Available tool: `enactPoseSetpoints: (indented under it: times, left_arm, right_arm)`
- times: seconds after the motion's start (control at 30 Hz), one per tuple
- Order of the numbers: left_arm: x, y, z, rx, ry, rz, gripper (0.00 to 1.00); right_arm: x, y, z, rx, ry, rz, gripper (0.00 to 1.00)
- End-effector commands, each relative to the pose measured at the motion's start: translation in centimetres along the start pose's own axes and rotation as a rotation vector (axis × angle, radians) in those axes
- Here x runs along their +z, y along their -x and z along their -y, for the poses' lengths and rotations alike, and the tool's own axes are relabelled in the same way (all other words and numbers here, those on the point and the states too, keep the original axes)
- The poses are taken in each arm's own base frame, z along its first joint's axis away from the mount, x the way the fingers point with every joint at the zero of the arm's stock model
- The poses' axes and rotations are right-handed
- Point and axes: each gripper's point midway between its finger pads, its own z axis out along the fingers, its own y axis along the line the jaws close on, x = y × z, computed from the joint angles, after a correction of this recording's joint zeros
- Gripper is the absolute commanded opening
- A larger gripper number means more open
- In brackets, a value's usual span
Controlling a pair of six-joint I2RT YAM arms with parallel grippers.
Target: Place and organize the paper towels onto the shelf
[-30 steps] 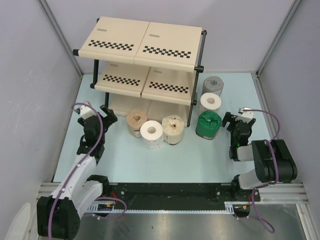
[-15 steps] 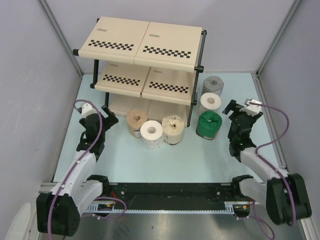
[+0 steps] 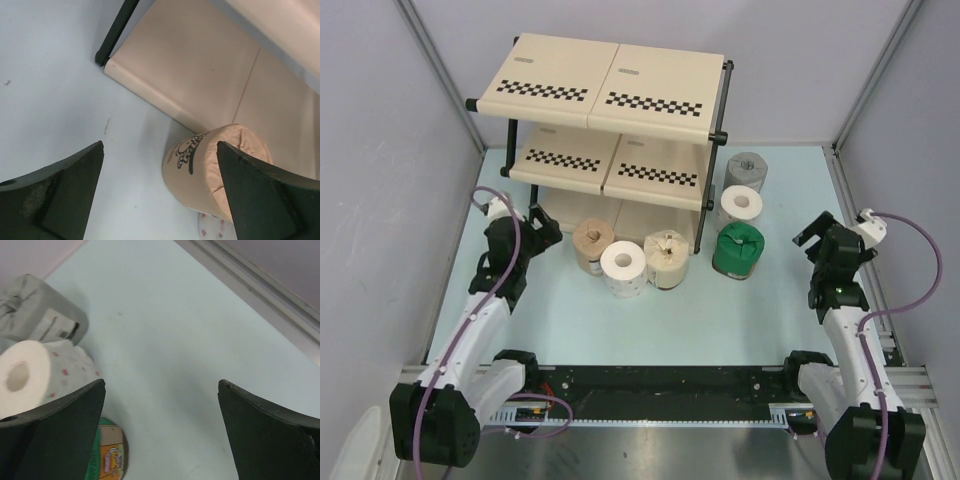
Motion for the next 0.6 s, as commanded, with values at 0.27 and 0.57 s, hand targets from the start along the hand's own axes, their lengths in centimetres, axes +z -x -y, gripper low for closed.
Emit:
enactPoseSetpoints:
  times: [0.27, 0.57]
  left_arm:
    - [-0.1, -1.3, 3.5, 0.067, -0.132, -0.088, 0.94]
    - [1.1, -3.3, 6.3, 0.177, -0.11, -0.132, 0.95]
  right_arm:
    - [0.2, -2.5, -0.6, 0.078, 0.095, -0.193, 1.0]
    - [0.1, -2.9, -0.7, 0.071, 0.105, -0.212, 1.0]
